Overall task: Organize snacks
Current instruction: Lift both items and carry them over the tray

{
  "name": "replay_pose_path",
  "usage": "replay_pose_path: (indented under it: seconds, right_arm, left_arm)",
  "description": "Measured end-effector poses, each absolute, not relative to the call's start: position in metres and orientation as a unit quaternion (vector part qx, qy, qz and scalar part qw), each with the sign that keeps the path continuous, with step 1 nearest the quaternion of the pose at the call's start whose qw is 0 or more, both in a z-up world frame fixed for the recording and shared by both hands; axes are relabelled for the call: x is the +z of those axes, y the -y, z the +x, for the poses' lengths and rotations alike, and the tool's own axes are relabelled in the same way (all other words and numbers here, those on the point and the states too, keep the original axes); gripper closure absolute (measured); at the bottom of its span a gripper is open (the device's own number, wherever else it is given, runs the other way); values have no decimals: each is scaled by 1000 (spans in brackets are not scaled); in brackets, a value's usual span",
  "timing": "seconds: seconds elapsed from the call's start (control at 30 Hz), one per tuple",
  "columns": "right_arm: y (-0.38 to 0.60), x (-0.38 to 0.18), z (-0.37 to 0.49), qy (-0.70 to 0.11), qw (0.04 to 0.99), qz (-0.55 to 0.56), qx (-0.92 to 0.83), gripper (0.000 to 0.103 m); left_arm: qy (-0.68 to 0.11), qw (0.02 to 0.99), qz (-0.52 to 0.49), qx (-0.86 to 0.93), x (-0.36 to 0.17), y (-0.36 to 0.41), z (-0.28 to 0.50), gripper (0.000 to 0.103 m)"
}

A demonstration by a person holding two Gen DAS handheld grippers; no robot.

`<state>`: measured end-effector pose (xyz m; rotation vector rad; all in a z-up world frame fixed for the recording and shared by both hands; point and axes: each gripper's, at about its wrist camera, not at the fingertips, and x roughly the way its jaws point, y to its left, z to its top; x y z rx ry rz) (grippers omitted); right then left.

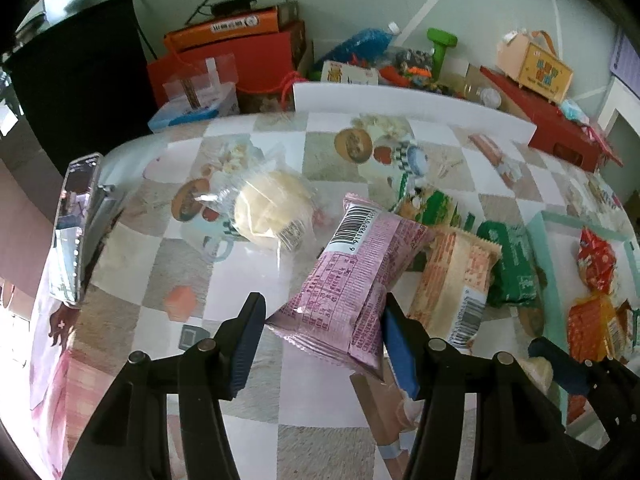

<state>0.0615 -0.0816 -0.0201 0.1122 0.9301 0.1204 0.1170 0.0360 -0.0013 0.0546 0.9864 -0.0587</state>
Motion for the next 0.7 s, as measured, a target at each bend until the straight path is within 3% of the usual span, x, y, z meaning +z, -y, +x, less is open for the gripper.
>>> replay_pose_path:
  seconds: [0.7]
  right_arm:
    - [115,18,44,-394,916,75,29,63]
  left_arm:
    - [-404,914,8,-41,53,-29,95,44]
